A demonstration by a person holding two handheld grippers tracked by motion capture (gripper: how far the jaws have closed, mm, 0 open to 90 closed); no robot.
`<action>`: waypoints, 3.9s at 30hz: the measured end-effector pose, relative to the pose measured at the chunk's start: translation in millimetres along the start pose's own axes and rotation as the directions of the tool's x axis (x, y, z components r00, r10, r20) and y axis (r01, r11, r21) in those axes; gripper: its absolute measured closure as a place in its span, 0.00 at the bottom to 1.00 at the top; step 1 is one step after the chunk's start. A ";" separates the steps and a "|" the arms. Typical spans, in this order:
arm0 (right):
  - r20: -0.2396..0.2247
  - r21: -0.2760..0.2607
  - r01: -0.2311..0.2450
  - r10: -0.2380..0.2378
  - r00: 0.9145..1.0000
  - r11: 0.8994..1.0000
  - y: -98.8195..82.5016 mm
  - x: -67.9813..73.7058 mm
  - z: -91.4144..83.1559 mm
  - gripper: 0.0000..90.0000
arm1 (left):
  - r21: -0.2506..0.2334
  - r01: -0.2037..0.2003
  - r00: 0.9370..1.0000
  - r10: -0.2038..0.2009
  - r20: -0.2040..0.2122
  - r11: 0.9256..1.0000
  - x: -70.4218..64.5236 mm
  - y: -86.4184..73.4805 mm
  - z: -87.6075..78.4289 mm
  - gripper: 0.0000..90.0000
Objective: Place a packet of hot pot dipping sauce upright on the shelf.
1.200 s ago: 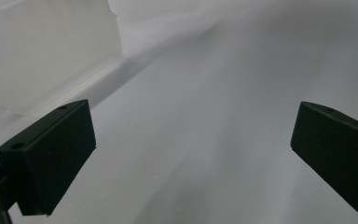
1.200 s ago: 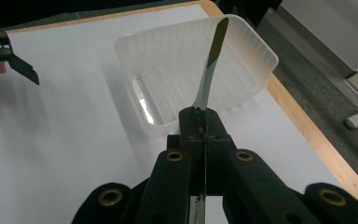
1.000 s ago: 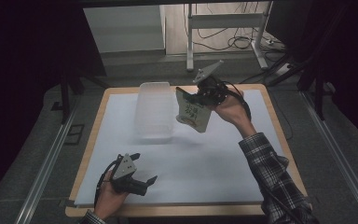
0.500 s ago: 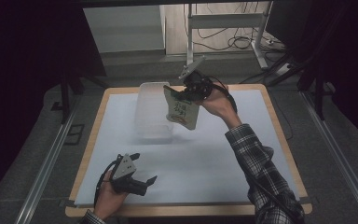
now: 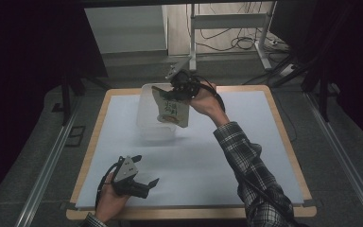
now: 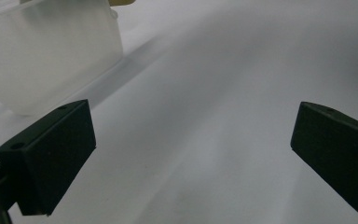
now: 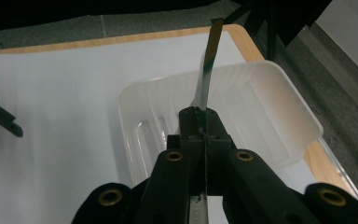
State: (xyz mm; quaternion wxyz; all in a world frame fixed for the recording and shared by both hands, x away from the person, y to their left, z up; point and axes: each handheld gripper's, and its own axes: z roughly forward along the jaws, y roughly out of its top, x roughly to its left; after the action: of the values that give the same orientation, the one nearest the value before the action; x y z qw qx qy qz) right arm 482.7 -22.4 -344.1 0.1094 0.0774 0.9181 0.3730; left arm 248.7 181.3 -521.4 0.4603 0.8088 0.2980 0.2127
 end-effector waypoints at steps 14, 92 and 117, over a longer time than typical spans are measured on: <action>-0.015 -0.035 0.031 -0.032 0.999 0.999 26.2 16.0 34.2 0.99 | 0.003 -0.003 1.000 0.003 0.000 1.000 -0.3 0.0 -0.4 0.00; 0.073 -0.027 -0.114 0.115 0.991 0.993 -8.9 24.8 38.9 0.12 | 0.020 0.040 0.998 -0.041 0.048 0.999 2.8 -3.8 3.1 0.00; 0.047 -0.059 -0.156 0.158 0.986 0.986 -34.4 33.3 19.8 0.01 | 0.001 0.007 1.000 -0.007 0.018 1.000 1.0 -2.8 1.5 0.00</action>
State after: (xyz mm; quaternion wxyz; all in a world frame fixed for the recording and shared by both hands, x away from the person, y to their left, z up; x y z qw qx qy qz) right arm 453.7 -26.1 -386.8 0.1055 0.1561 0.8953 0.4036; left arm 249.5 182.2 -524.5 0.4633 0.8098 0.2968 0.2035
